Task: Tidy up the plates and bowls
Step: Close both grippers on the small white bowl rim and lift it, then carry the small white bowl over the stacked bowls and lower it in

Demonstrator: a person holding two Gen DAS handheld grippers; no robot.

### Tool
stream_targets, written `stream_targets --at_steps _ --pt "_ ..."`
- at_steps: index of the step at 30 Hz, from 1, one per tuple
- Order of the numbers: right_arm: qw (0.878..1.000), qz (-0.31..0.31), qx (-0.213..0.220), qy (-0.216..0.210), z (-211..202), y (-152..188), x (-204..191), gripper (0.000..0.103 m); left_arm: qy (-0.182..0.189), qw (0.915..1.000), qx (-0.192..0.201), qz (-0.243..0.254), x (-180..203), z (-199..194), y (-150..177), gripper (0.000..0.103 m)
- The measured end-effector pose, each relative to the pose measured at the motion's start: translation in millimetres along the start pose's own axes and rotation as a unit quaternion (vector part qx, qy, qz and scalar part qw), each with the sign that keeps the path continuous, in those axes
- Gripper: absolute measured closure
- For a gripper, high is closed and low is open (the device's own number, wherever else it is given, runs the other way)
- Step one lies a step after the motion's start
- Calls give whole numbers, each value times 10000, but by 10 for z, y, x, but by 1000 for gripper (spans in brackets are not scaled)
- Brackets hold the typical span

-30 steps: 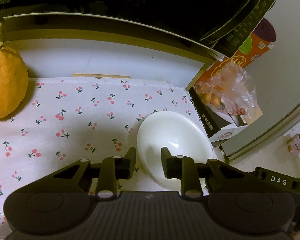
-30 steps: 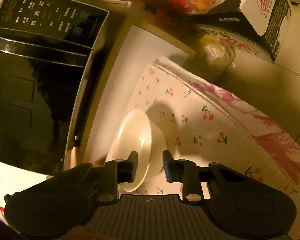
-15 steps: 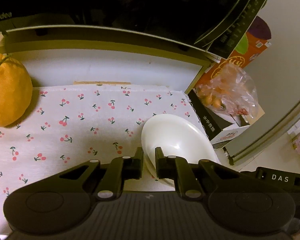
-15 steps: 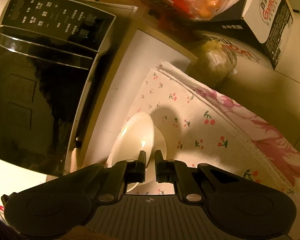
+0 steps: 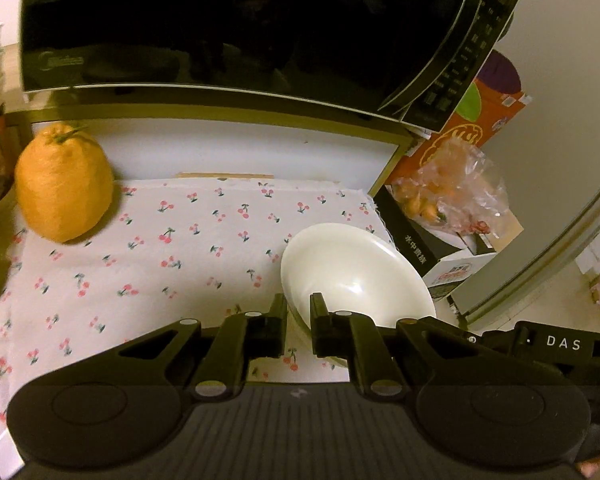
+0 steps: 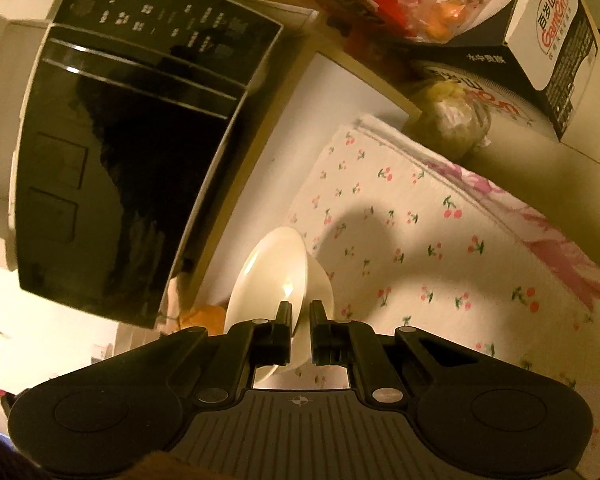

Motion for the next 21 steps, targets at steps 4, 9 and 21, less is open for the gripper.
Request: stream_targets --at_steps 4,9,21 --pt "9999 -152 -30 77 -120 93 -110 94 1 10000 40 -57 1 -148 48 92" --pt "9992 -373 -52 115 -314 233 -272 94 53 9996 157 -228 -1 -366 121 93" --pt "9976 -633 -113 248 -750 595 -418 93 120 9991 289 -287 113 -859 321 93"
Point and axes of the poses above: each gripper's, at about its wrist camera, not at the fingertips, and z roughly the way its jaws point, x to its right, y to its underside, the point moved 9 cm from there along z, roughly the way its jaws point, and after that the axes turned 9 degrees about z, right-handed, at the moved point
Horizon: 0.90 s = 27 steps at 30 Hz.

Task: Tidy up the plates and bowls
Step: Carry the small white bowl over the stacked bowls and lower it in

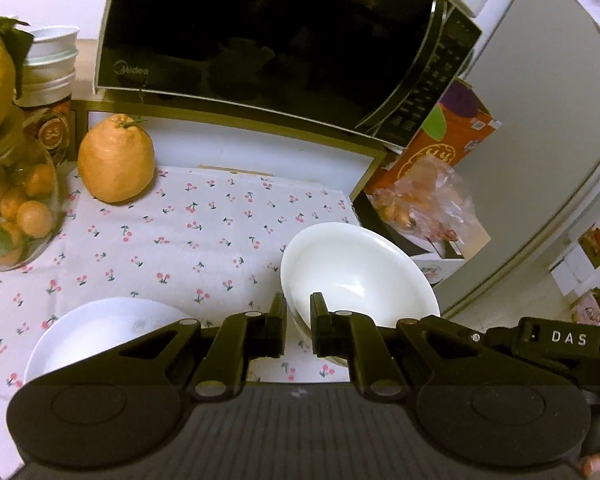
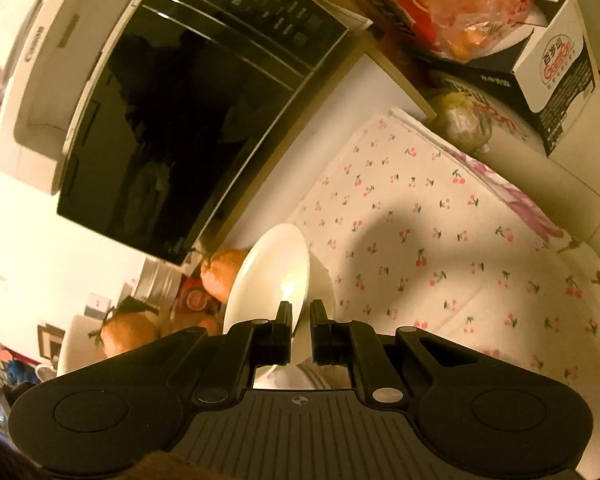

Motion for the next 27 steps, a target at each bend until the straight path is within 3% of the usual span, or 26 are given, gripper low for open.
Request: stream_targets --at_steps 22,27 --pt "9992 -274 -227 165 -374 545 179 93 115 9997 79 -216 67 -477 660 92" --pt "9966 -531 -338 525 -373 593 285 93 270 9993 25 -270 125 -473 761 92"
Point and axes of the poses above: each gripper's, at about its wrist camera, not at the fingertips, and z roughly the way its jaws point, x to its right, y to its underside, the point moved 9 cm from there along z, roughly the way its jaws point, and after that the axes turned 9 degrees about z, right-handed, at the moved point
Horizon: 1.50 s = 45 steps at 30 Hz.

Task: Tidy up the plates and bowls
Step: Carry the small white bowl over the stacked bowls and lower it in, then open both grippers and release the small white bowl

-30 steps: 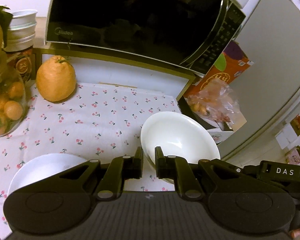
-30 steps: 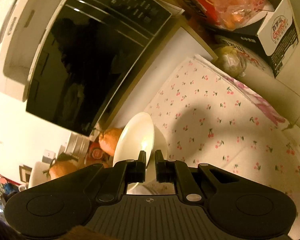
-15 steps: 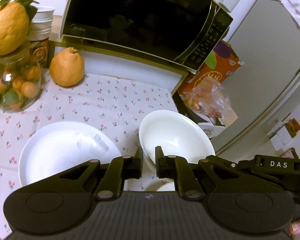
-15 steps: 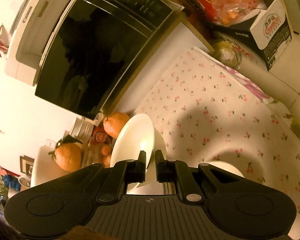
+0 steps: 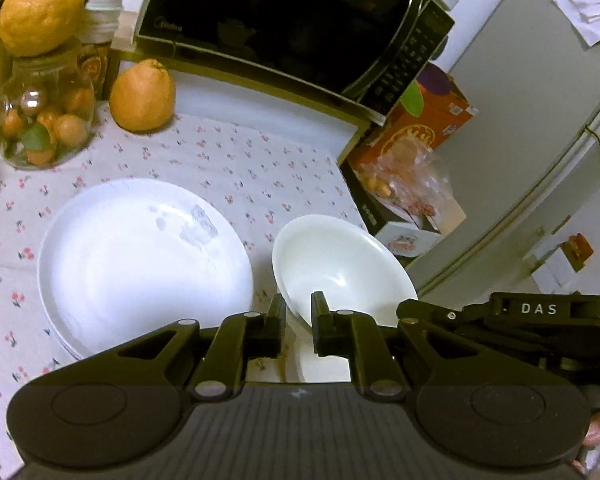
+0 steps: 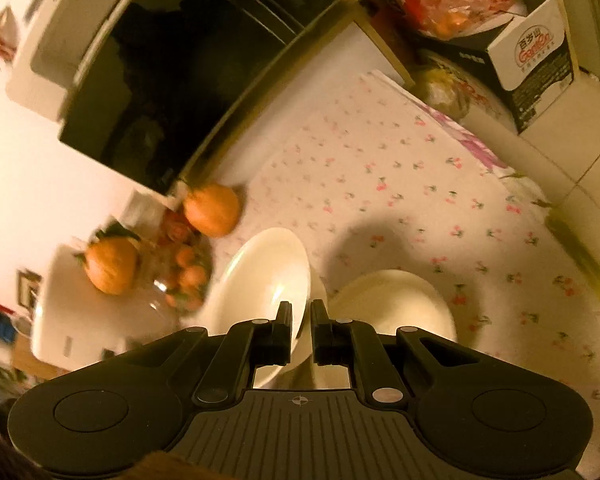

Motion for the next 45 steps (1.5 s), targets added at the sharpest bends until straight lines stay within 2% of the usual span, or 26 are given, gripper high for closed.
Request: stream_targets --at_steps 3,11,20,30,41,45 --pt "9999 -80 45 61 -47 4 39 93 30 9999 -49 131 72 3 52 92" --pt "9990 -324 3 318 -105 57 171 93 84 9993 -341 96 127 87 212 91" --pt "9966 -434 -230 663 -74 116 344 92 -111 9970 -672 356 179 227 385 90" --pt "9951 -356 -382 842 -9 133 479 90 -204 9952 -823 483 216 296 460 90" --pt "9923 -591 -392 1019 24 148 476 89 -245 9944 -864 554 215 327 469 89" --pt "9886 -936 -291 1144 12 145 429 89 -241 9936 -957 548 220 367 501 87"
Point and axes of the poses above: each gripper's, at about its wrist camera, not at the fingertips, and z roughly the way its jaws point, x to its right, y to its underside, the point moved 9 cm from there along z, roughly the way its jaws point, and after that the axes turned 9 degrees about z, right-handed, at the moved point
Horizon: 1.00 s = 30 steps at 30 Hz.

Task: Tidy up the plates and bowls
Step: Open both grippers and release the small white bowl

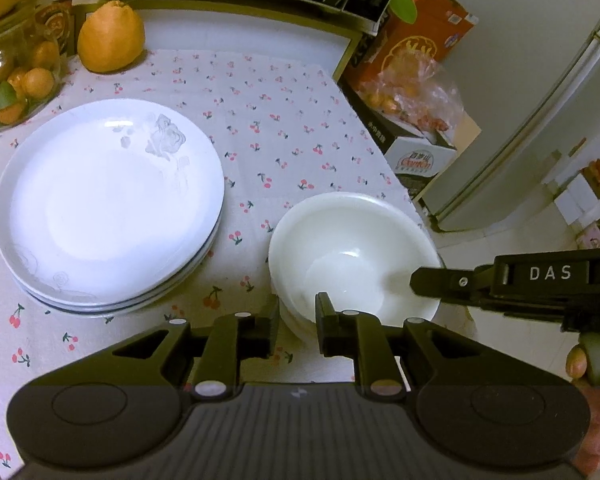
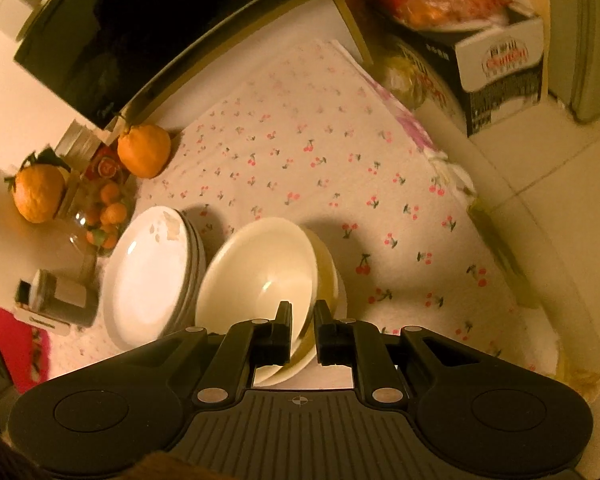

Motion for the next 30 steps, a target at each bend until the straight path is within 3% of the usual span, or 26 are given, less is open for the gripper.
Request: stream_targets --at_steps 15,17,19,27,30 --pt "9998 -189 -6 114 3 -2 0 83 -53 9998 3 201 4 22 24 72" --pt "9997 -198 21 104 -17 -11 -10 73 -61 9997 -1 224 5 24 27 67" --pt "9999 -154 65 37 -44 -26 -17 51 -34 9997 -10 228 3 25 29 62" --pt "9998 -65 209 -5 -97 -81 -8 29 -6 9990 45 444 17 4 47 28" --pt "9997 -5 254 -8 -77 -107 43 19 188 9979 159 596 53 -6 58 14"
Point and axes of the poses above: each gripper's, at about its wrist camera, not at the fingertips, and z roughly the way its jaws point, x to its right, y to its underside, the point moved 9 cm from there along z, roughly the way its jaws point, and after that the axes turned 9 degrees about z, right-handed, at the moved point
